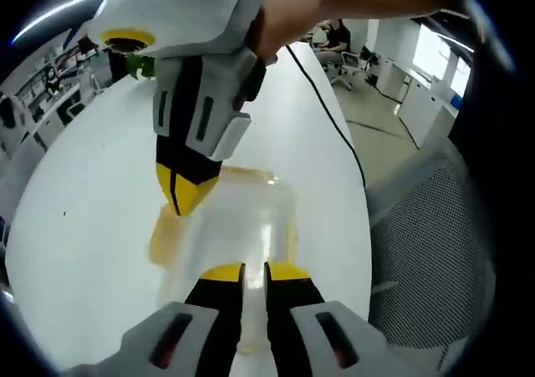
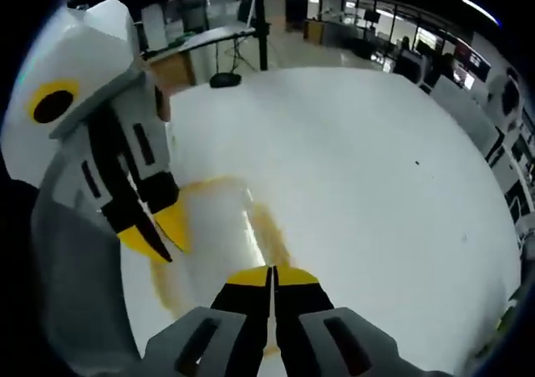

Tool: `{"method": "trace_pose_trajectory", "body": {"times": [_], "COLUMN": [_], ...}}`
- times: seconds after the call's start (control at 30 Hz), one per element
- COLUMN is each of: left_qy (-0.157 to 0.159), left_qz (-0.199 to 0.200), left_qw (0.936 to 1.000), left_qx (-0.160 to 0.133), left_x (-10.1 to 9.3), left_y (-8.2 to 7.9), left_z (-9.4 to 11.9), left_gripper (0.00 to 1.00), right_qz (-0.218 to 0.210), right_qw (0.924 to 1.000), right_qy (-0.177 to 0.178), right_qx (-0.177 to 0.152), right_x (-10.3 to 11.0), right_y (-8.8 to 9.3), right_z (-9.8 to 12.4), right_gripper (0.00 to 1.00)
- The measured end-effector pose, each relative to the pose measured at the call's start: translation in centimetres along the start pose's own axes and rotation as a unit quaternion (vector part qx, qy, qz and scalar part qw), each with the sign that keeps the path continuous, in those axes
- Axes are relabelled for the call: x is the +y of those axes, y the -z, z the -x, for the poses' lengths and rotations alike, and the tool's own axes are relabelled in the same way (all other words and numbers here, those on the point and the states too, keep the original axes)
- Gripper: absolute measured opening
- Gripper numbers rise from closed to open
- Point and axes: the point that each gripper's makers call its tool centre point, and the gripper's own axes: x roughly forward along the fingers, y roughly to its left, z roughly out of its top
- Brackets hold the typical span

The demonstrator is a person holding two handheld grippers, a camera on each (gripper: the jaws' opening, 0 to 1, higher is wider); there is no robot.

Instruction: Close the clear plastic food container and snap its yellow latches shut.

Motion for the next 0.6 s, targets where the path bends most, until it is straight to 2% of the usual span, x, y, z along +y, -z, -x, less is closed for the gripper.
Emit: {"method": "trace_pose_trajectory", "body": {"times": [0.1,0.23,0.43,0.47,0.53,0.57,0.6], "left_qy": [-0.003,0.016,0.01,0.005,-0.046,-0.055,-0.068], "left_qz": [0.0,0.011,0.009,0.004,-0.021,-0.019,-0.018], "left_qw": [1.0,0.9997,0.9998,0.9999,0.9982,0.9981,0.9973], "left_qx": [0.005,0.012,0.012,0.013,0.03,0.019,0.019], "left_x": [0.0,-0.8,-0.8,-0.8,0.3,0.1,0.1], "left_y": [0.2,0.5,0.2,0.2,0.4,-0.1,-0.2], "left_z": [-0.1,-0.5,-0.7,-0.7,-0.6,-0.7,-0.8], "left_gripper": [0.11,0.17,0.2,0.2,0.23,0.26,0.27], "right_qz": [-0.017,-0.026,-0.053,-0.054,-0.055,-0.059,-0.059], "right_qw": [0.9996,0.9995,0.9984,0.9984,0.9983,0.9982,0.9982], "right_qy": [-0.023,-0.019,-0.017,-0.015,-0.012,-0.008,-0.007], "right_qx": [-0.001,-0.005,-0.01,-0.011,-0.01,-0.006,-0.003], "right_x": [0.5,0.0,-0.5,-0.5,-0.6,-0.6,-0.7], "right_y": [0.1,-0.2,-0.3,-0.3,-0.2,0.0,0.1], "right_z": [-0.4,-0.5,-0.5,-0.5,-0.4,-0.3,-0.2], "right_gripper": [0.0,0.0,0.0,0.0,0.0,0.0,0.0]}}
